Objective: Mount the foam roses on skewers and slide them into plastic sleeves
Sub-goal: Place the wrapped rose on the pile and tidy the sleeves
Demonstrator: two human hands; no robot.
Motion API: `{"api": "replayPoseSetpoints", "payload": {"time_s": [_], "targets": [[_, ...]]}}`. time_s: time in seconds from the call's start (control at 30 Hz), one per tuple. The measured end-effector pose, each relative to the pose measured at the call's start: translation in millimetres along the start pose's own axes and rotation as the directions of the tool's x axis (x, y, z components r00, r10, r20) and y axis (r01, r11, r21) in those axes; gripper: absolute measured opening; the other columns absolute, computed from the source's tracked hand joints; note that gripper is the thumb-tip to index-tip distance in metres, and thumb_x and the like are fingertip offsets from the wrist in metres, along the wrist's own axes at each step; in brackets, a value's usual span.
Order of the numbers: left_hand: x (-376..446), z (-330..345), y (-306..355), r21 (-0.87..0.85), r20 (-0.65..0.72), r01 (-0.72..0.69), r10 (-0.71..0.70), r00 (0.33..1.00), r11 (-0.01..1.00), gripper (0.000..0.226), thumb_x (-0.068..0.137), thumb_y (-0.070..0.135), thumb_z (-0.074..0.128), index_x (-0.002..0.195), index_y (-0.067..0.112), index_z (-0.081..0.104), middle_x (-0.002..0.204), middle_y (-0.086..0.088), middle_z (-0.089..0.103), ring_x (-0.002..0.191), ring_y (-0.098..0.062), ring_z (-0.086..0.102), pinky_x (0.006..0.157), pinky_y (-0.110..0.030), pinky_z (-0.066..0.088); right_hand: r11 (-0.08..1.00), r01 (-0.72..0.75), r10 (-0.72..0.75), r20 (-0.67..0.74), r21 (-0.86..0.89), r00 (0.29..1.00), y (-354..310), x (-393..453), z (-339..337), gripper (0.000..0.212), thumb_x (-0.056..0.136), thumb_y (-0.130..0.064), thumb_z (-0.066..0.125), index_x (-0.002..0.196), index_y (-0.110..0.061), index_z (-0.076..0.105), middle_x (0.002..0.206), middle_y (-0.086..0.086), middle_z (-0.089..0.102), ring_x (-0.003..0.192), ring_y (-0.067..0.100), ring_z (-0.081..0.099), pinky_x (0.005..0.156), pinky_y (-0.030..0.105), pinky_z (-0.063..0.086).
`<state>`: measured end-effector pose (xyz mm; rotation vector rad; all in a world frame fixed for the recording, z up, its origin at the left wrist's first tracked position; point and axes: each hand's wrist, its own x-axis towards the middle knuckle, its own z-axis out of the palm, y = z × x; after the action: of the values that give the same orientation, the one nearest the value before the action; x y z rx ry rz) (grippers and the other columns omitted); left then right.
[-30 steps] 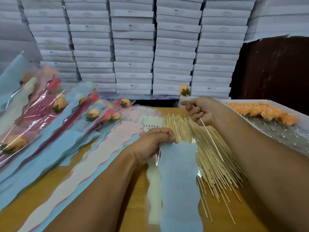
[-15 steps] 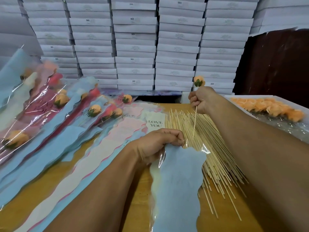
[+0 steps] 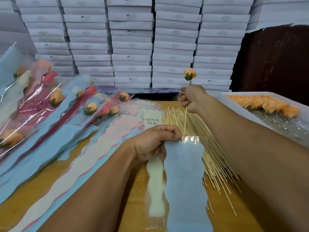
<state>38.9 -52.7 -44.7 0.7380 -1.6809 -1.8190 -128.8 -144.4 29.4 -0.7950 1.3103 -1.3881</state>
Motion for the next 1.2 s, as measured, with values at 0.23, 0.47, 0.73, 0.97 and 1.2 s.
{"api": "replayPoseSetpoints", "payload": {"time_s": [0.23,0.47,0.73,0.97,1.2], "targets": [[2.7,-1.3,1.0,-0.054,-0.114,-0.059,0.052,0.992,0.997,0.013,0.079,0.012,0.062,0.069,0.019,0.067,0.069,-0.003,0.059,0.057,-0.013,0.055,0.045,-0.02,0.046,0.999,0.034,-0.036,0.125,0.014,0.992,10.7,-22.3,0.2,0.024,0.1,0.001,0.028,0.107,-0.006,0.05,0.073,0.019,0.068,0.041,0.016,0.057,0.039,0.021,0.045],[6.5,-3.3,2.1,-0.014,-0.25,-0.089,0.082,0.965,0.996,0.01,0.073,0.015,0.062,0.067,0.019,0.068,0.074,-0.008,0.055,0.066,-0.021,0.05,0.049,-0.024,0.044,0.985,0.068,-0.018,0.298,-0.159,0.954,16.9,-51.3,-8.7,0.018,0.104,-0.006,0.033,0.111,-0.008,0.05,0.071,0.017,0.074,0.051,0.023,0.069,0.046,0.027,0.054],[4.5,-5.5,5.6,-0.005,-0.286,-0.17,0.162,0.944,0.985,0.02,0.09,0.006,0.058,0.074,0.014,0.067,0.076,-0.004,0.066,0.063,-0.017,0.059,0.046,-0.021,0.048,0.855,0.22,-0.026,0.384,-0.469,0.923,27.2,-60.7,-34.0,0.019,0.098,-0.023,0.057,0.1,-0.014,0.073,0.089,0.001,0.079,0.088,0.017,0.066,0.073,0.032,0.048],[4.3,-6.3,8.4,-0.09,-0.346,-0.231,0.187,0.919,0.969,0.012,0.084,0.01,0.065,0.074,0.012,0.072,0.084,-0.01,0.067,0.076,-0.024,0.06,0.068,-0.032,0.045,0.901,0.253,-0.052,0.49,-0.353,0.87,44.6,-70.7,-52.2,0.017,0.092,-0.027,0.068,0.085,-0.025,0.084,0.089,-0.006,0.077,0.078,0.007,0.07,0.065,0.026,0.052],[3.0,-4.1,8.5,-0.268,-0.278,-0.243,0.166,0.946,0.932,0.018,0.079,0.016,0.066,0.093,0.005,0.067,0.092,-0.014,0.069,0.082,-0.024,0.068,0.073,-0.032,0.056,0.876,0.405,-0.181,0.6,-0.262,0.779,53.0,-76.0,-56.7,0.025,0.101,-0.02,0.059,0.121,-0.025,0.073,0.117,-0.004,0.075,0.111,0.012,0.069,0.087,0.029,0.057]]}}
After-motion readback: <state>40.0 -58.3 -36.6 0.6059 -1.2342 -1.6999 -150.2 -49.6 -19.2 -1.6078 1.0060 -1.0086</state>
